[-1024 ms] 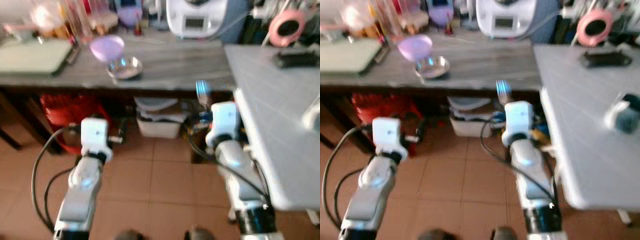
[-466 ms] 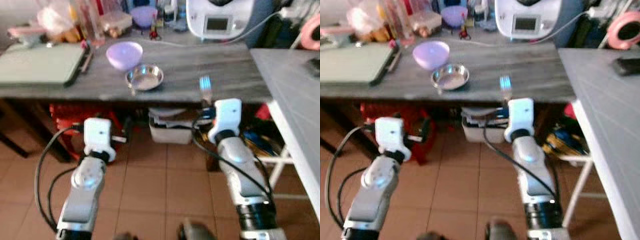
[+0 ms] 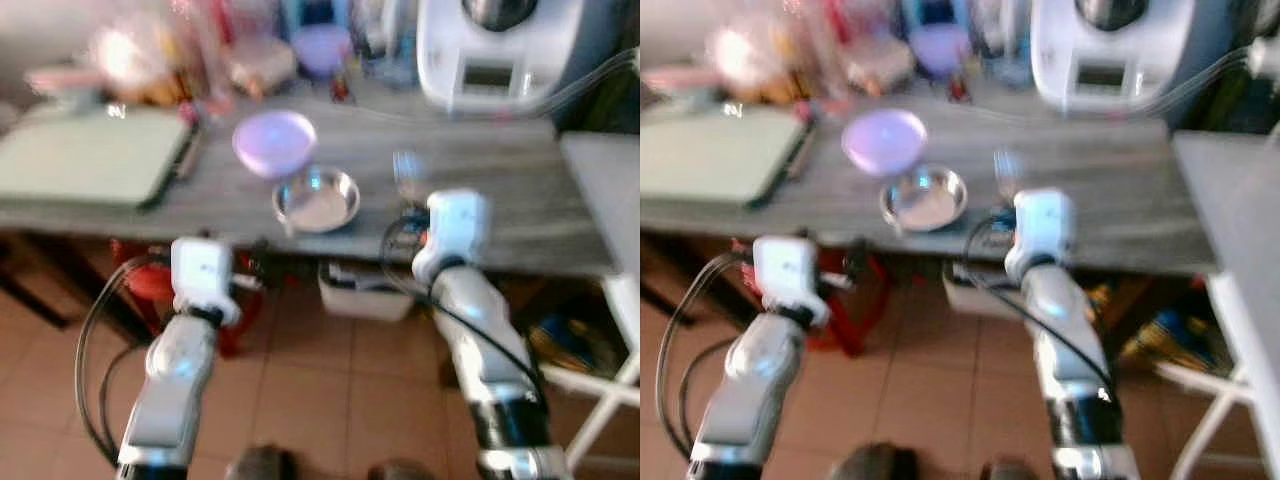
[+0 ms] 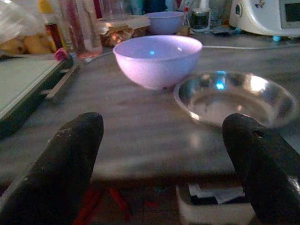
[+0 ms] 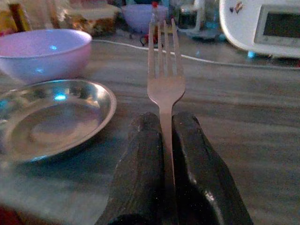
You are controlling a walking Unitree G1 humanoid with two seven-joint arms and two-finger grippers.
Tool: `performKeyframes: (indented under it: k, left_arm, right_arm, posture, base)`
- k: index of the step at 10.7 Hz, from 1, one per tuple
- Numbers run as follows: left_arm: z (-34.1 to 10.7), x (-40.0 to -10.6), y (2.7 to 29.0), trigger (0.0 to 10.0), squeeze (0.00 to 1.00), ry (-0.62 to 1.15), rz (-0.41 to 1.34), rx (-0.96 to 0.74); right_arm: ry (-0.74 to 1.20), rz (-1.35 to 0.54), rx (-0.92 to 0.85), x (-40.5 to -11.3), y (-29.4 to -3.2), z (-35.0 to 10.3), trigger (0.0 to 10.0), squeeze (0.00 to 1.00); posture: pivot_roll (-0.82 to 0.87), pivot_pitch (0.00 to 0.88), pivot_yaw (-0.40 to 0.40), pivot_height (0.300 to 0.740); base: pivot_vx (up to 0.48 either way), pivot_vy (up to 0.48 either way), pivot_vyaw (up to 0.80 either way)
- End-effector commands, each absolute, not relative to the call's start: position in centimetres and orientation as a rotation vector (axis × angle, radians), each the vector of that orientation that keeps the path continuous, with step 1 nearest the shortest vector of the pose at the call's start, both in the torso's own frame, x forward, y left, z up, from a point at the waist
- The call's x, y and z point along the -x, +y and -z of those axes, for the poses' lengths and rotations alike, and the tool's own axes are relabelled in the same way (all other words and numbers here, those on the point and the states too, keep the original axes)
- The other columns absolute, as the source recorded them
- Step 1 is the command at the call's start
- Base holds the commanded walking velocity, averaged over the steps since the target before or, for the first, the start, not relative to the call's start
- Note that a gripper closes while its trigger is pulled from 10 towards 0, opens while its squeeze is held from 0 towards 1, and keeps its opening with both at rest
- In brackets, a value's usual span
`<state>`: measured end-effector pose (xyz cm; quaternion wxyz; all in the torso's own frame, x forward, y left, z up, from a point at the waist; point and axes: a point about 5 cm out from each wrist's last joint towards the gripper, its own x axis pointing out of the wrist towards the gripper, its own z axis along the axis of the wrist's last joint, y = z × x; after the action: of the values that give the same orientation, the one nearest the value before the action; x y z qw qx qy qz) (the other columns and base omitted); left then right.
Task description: Setting the table
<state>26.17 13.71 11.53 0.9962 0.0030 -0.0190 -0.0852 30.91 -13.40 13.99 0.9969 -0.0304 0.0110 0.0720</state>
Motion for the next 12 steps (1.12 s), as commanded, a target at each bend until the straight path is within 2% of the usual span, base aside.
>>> performKeyframes:
  k: [1, 2, 7, 12]
  left_arm:
    - [-11.9, -26.1, 13.2, 10.0, 0.00, -0.046, 0.193, 0.003]
    - [-11.9, -25.9, 13.8, 10.0, 0.00, -0.058, 0.165, 0.007]
    - [-11.7, -24.7, 14.9, 10.0, 0.00, -0.036, 0.135, 0.007]
    - [-11.9, -23.9, 15.7, 10.0, 0.00, -0.006, 0.135, -0.006]
  right_arm:
    - [0.014, -0.116, 0.066, -31.0, -14.3, -14.3, 10.0, 0.00]
    - [0.018, -0.102, 0.066, -30.9, -14.5, -14.2, 10.0, 0.00]
    - [0.077, 0.027, 0.022, -31.4, -16.4, -13.3, 10.0, 0.00]
    - [0.151, -0.037, -0.153, -34.2, -14.7, -13.9, 10.0, 0.00]
  posture:
    - [-0.02, 0.090, 0.046, 0.740]
    - [-0.02, 0.092, 0.047, 0.740]
    - [0.01, 0.117, 0.053, 0.740]
    - [0.04, 0.152, 0.068, 0.740]
  base:
    - [0.435, 0.000, 0.00]
    - [0.326, 0.349, 0.00]
    - [0.000, 0.000, 0.00]
    - [0.000, 0.000, 0.00]
